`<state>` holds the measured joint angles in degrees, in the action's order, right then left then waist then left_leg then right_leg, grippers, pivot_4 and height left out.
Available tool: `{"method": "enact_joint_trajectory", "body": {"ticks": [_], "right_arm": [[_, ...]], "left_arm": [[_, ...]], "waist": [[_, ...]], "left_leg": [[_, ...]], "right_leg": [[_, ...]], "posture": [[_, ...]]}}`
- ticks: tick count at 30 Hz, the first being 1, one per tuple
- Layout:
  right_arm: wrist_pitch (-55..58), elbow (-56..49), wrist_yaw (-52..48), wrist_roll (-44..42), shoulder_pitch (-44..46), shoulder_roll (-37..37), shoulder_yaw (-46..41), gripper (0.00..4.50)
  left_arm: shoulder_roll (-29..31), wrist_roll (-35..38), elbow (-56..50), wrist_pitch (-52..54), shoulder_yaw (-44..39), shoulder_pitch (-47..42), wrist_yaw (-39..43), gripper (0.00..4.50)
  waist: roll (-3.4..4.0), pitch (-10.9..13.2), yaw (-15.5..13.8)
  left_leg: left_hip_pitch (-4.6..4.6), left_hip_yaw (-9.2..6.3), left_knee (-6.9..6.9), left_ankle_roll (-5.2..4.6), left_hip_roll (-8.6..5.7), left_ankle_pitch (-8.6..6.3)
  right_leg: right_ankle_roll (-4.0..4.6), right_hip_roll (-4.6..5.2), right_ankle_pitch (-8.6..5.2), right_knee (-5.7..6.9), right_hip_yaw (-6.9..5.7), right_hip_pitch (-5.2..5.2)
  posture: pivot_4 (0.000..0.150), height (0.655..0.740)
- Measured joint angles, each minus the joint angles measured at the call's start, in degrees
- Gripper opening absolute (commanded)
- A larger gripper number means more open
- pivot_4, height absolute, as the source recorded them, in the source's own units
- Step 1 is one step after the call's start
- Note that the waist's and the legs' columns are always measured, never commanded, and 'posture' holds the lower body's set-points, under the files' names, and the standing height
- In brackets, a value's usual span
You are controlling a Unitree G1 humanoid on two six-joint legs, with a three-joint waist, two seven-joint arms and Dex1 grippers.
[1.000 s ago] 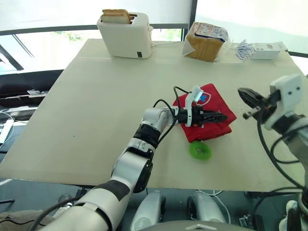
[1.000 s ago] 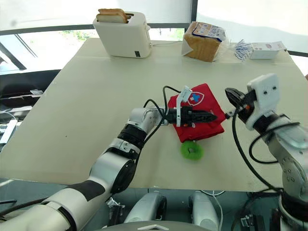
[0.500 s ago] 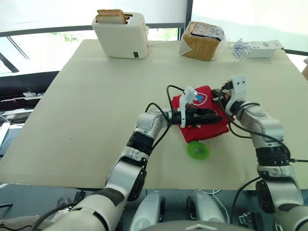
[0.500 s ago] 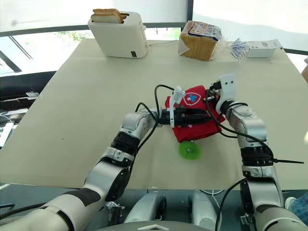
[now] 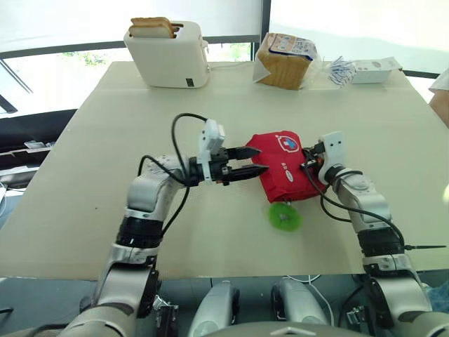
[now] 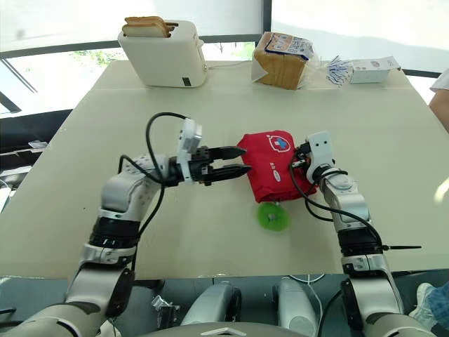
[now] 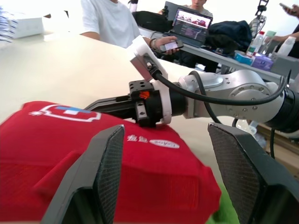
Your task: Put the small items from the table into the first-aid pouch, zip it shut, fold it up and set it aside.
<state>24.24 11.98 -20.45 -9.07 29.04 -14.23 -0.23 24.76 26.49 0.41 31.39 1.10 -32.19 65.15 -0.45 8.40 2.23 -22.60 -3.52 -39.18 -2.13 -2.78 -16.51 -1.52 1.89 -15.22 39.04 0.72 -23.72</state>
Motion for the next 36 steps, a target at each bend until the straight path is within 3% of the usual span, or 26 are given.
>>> {"method": "enact_joint_trajectory", "body": {"ticks": [3, 5, 6, 8, 10, 12, 18, 22, 26, 29, 30, 36], "right_arm": [[4.6, -5.3, -1.4, -2.3, -2.2, -0.7, -1.1, 0.73], [14.6, -13.6, -3.1, -8.8, -4.6, -3.0, -4.5, 1.70], [16.0, -14.9, -3.5, -9.9, -4.8, -3.4, -5.0, 1.85], [28.4, -22.9, -4.4, -19.6, -4.7, -6.0, -10.7, 2.73], [37.2, -27.4, -4.2, -26.7, -1.7, -8.0, -16.0, 3.74], [42.0, -29.1, -4.1, -30.4, -0.1, -9.1, -18.1, 4.39], [53.1, -20.8, -3.1, -33.9, 2.8, -9.7, -17.4, 4.39], [52.8, -10.1, -1.0, -31.1, 6.3, -8.8, -17.3, 4.39], [53.7, -7.4, -1.8, -31.4, 6.2, -8.0, -16.8, 4.39], [54.5, -9.4, -3.8, -32.3, 3.6, -8.0, -15.4, 3.61], [54.6, -10.3, -4.3, -32.8, 2.4, -7.9, -15.2, 3.03], [54.6, -14.9, -4.5, -34.3, -1.1, -6.5, -16.2, 0.94]], "left_arm": [[2.5, 0.7, -1.4, -1.6, -1.1, 2.7, 1.0, 3.09], [4.6, 2.5, -3.1, -1.9, -2.5, 4.5, 2.2, 3.65], [5.1, 2.7, -3.4, -1.9, -2.9, 4.8, 2.4, 3.75], [8.1, 5.1, -5.0, -1.5, -5.0, 6.1, 3.6, 4.50], [10.8, 6.8, -6.9, -1.3, -7.3, 7.2, 4.6, 4.50], [12.4, 7.9, -8.3, -1.1, -8.0, 8.2, 5.4, 4.50], [16.3, 12.7, -10.5, 0.8, -12.0, 13.9, 6.9, 4.50], [16.3, 13.6, -12.0, 0.6, -12.3, 14.2, 5.3, 4.50], [15.7, 14.2, -13.2, 0.6, -12.3, 14.2, 3.1, 4.50], [14.1, 14.2, -13.9, 0.5, -12.1, 14.4, 1.1, 4.50], [13.7, 14.2, -14.1, 0.5, -11.8, 14.5, 0.5, 4.50], [11.1, 14.2, -15.2, 0.3, -9.0, 13.3, -0.9, 4.50]], "waist": [[0.02, 0.0, 0.0], [0.05, 0.0, -0.2], [0.06, 0.1, -0.1], [0.18, 0.1, -0.1], [0.18, 0.1, -0.1], [0.19, 0.1, -0.2], [0.19, 0.1, -0.4], [0.20, 0.1, -0.9], [0.20, 0.1, -1.2], [0.19, 0.1, -1.3], [0.19, 0.1, -1.3], [0.18, 0.1, -1.3]], "left_leg": [[-0.03, -0.01, 0.08, 0.00, 0.01, 0.00], [-0.11, -0.01, 0.06, -0.01, 0.01, -0.01], [-0.13, -0.01, 0.06, -0.01, 0.01, -0.01], [-0.15, -0.01, 0.05, -0.02, 0.02, -0.01], [-0.12, -0.03, 0.06, -0.02, 0.03, -0.01], [-0.08, -0.03, 0.09, -0.04, 0.03, -0.02], [-0.11, 0.00, 0.08, -0.06, 0.01, -0.04], [-0.12, 0.01, 0.08, -0.06, -0.02, -0.03], [-0.14, 0.02, 0.09, -0.06, -0.01, -0.03], [-0.12, 0.02, 0.08, -0.07, -0.01, -0.04], [-0.12, 0.02, 0.08, -0.07, 0.00, -0.04], [-0.09, 0.01, 0.08, -0.07, 0.00, -0.04]], "right_leg": [[0.01, 0.00, 0.00, -0.03, 0.00, -0.04], [0.00, 0.02, 0.00, -0.07, 0.00, -0.07], [0.00, 0.02, 0.00, -0.08, 0.01, -0.08], [0.00, 0.03, 0.00, -0.06, 0.01, -0.09], [0.01, 0.03, 0.00, -0.06, -0.01, -0.07], [0.01, 0.03, 0.00, -0.10, -0.02, -0.03], [0.01, 0.07, 0.00, -0.11, -0.01, -0.04], [0.01, 0.09, 0.00, -0.10, -0.02, -0.04], [0.01, 0.08, 0.00, -0.11, -0.01, -0.06], [0.00, 0.08, 0.00, -0.10, -0.02, -0.04], [0.00, 0.08, 0.00, -0.09, -0.02, -0.04], [0.00, 0.06, 0.00, -0.07, -0.03, -0.02]], "posture": [[0.150, 0.7400], [0.150, 0.7400], [0.150, 0.7400], [0.150, 0.7400], [0.150, 0.7400], [0.150, 0.7400], [0.150, 0.7400], [0.150, 0.7400], [0.150, 0.7400], [0.150, 0.7400], [0.150, 0.7400], [0.150, 0.7400]]}}
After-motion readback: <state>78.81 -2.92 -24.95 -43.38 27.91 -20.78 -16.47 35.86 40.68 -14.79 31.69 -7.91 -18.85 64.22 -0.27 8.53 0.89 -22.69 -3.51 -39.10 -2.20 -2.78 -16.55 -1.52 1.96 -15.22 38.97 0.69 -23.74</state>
